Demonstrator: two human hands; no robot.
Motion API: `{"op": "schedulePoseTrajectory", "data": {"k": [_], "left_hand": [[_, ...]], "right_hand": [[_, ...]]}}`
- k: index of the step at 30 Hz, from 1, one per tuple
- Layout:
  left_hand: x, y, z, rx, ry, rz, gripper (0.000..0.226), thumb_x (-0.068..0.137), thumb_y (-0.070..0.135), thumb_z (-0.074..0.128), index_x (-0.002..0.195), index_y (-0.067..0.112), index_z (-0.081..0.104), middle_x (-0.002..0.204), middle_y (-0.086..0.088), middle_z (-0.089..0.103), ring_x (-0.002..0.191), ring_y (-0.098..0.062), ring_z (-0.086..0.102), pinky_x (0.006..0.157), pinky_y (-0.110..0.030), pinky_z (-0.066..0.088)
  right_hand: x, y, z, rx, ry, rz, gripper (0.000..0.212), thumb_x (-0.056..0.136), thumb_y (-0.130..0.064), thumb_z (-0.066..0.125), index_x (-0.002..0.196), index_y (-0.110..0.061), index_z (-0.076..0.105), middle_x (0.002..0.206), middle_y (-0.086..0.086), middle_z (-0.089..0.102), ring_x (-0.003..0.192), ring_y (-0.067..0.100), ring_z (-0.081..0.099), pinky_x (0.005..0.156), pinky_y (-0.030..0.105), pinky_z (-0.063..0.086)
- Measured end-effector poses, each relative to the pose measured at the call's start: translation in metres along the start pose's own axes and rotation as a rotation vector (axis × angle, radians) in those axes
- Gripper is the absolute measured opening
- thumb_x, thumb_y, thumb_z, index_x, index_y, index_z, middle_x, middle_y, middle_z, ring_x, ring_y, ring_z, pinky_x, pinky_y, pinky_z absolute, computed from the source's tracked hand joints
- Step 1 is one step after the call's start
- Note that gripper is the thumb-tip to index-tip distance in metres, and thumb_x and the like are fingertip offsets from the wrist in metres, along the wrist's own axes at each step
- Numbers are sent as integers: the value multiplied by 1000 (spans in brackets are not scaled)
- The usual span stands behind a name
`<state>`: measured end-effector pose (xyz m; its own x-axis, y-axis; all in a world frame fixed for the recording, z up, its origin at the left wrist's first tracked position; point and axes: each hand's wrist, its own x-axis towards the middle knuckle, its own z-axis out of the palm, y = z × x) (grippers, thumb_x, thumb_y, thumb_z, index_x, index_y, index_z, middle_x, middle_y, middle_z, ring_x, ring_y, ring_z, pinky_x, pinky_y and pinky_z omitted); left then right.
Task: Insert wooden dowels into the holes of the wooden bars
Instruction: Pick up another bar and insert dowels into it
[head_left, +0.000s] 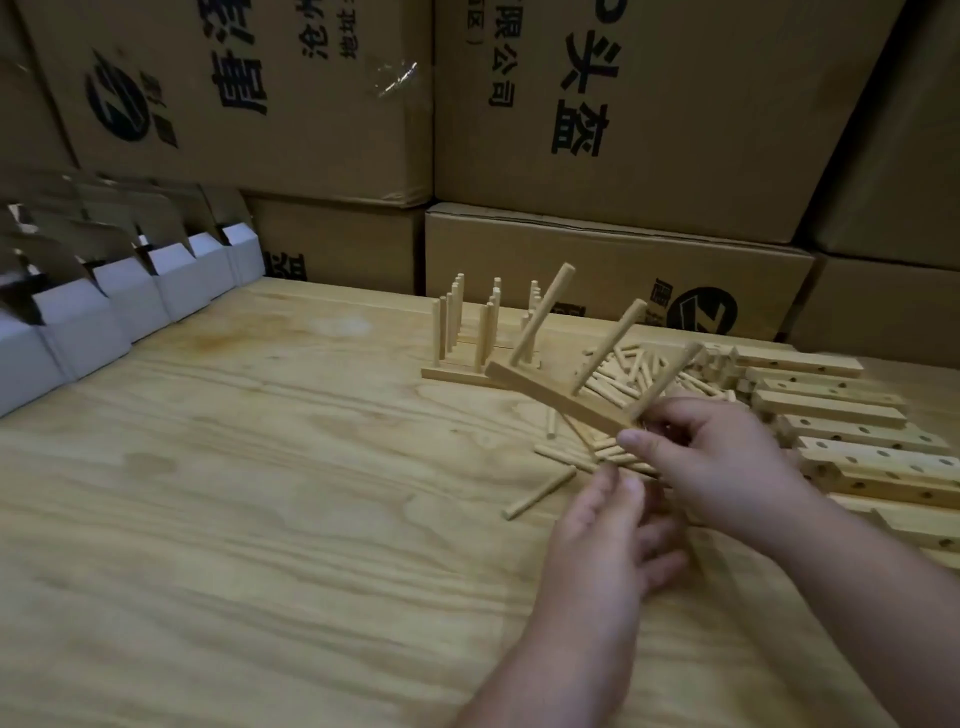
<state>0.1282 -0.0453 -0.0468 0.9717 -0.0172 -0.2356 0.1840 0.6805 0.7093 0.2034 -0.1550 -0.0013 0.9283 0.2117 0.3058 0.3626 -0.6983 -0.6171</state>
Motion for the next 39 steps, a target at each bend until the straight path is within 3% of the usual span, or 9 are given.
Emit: {"op": "schedulePoseTrajectory", "data": {"k": [5, 9, 13, 19, 22, 26, 30, 35, 39], "left_hand": [[-2, 5, 2, 77, -93, -120, 21, 106, 30, 45, 110, 16, 61, 82, -1, 79, 66, -16, 75, 63, -28, 57], [-2, 10, 0, 61, -84, -122, 21, 105, 26, 47, 111, 19, 66, 96, 0, 80, 68, -18, 73, 67, -32, 57], [-2, 13, -1, -23, -28, -138, 20, 102, 18, 54, 112, 25, 69, 111, -6, 77, 70, -19, 70, 59, -30, 58], [2, 18, -1, -9, 51, -198, 21, 100, 14, 58, 98, 32, 71, 69, 0, 71, 70, -22, 59, 59, -32, 52], [5, 18, -4, 14, 58, -210, 22, 99, 14, 59, 95, 31, 73, 71, -1, 71, 72, -22, 59, 65, -34, 49], [5, 16, -3, -5, 37, -220, 21, 100, 12, 56, 92, 26, 71, 72, 5, 76, 65, -16, 63, 62, -30, 50], [2, 13, -1, -64, 30, -201, 18, 98, 12, 58, 93, 24, 70, 78, 3, 78, 64, -13, 68, 58, -28, 52], [1, 9, -2, -65, 44, -154, 17, 96, 15, 62, 104, 28, 69, 88, 4, 80, 68, -13, 72, 58, -27, 54], [4, 5, -5, -3, 21, -136, 26, 95, 19, 63, 117, 32, 69, 100, 1, 79, 91, -21, 73, 83, -41, 56]], "right_hand": [[62, -4, 40, -138, -29, -40, 30, 89, -36, 72, 112, -17, 74, 96, -10, 66, 84, 8, 56, 70, 22, 38], [95, -6, 67, -241, -70, -14, 38, 91, -39, 68, 123, -18, 70, 117, -4, 67, 100, 16, 57, 81, 26, 37], [112, -5, 85, -283, -111, 37, 35, 90, -38, 69, 121, -23, 71, 96, -8, 67, 77, 10, 57, 63, 24, 42], [120, -1, 99, -301, -133, 109, 36, 87, -42, 72, 119, -25, 72, 100, -4, 73, 87, 17, 66, 80, 31, 55], [120, -1, 100, -279, -128, 103, 40, 84, -43, 75, 119, -26, 71, 83, -11, 68, 70, 11, 64, 67, 30, 54], [121, -1, 102, -261, -77, 76, 43, 80, -44, 79, 119, -30, 68, 79, -12, 61, 68, 9, 61, 58, 28, 45], [122, -4, 101, -319, -92, 84, 19, 82, -45, 74, 95, -31, 75, 75, -11, 66, 68, 12, 63, 66, 33, 56], [123, -2, 101, -360, -77, 102, 16, 84, -46, 71, 84, -30, 74, 76, -11, 67, 69, 12, 64, 68, 34, 58], [124, 2, 103, -359, -19, 20, 15, 82, -47, 72, 84, -32, 71, 101, -10, 56, 98, 15, 53, 84, 36, 50]]}}
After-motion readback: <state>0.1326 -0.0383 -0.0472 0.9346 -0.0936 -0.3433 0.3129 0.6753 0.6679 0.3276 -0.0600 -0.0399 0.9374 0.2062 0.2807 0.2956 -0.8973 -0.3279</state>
